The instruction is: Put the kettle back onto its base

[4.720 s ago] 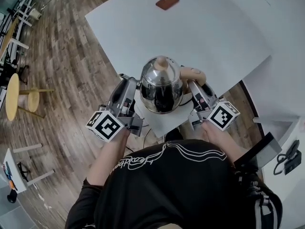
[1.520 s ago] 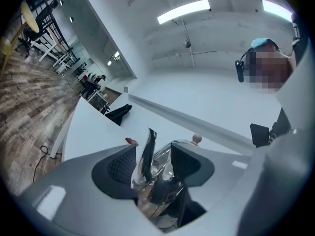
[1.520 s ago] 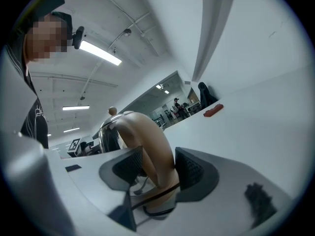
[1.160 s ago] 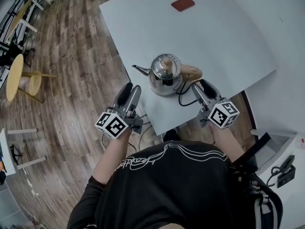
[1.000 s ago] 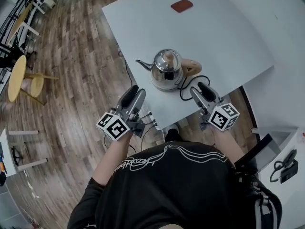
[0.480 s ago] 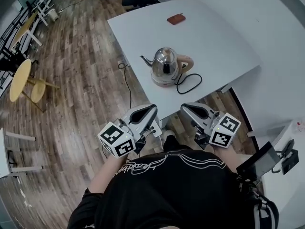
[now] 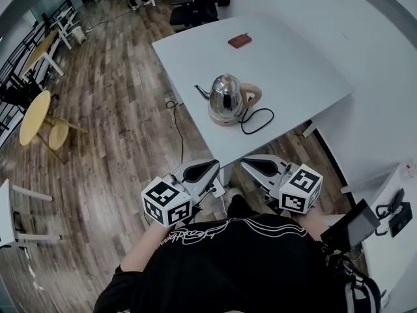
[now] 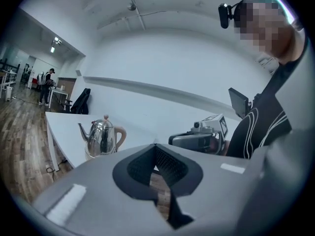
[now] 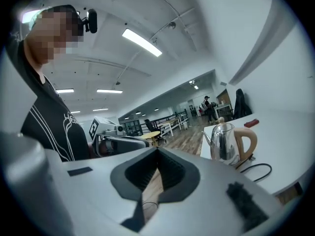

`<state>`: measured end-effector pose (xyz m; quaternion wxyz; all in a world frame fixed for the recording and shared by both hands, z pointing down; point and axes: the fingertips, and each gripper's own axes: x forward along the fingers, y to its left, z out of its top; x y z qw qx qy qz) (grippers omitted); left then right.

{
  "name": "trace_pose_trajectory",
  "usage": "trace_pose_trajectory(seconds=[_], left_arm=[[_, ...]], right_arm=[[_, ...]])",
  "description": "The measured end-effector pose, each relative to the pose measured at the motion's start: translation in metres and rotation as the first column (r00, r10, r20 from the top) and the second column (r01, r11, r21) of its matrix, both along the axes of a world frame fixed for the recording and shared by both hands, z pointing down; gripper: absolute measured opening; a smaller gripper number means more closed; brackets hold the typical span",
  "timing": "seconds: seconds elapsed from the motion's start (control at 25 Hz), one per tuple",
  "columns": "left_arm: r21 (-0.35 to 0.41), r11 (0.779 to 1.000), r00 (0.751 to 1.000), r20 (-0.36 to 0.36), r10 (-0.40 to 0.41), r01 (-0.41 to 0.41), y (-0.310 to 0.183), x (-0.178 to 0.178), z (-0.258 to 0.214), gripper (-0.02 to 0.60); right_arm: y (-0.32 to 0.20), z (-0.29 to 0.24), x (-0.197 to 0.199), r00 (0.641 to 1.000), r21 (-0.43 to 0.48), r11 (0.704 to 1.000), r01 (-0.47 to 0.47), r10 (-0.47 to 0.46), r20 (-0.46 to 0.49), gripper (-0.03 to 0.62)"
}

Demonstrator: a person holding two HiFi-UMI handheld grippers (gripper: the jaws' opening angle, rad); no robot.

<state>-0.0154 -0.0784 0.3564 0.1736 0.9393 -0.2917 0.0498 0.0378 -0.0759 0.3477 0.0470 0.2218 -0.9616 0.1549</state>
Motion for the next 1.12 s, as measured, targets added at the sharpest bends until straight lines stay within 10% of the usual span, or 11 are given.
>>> trace_pose_trajectory(seconds=[1.12], left_arm=[[-0.038,0.998,0.998,-0.021,0.057,-0.058,0.018,0.016,0.013,0.003]], right_arm=[[0.012,0.024,0.012,0.997,-0.074,0.994,-0.077,0.077,-0.010,0.005]])
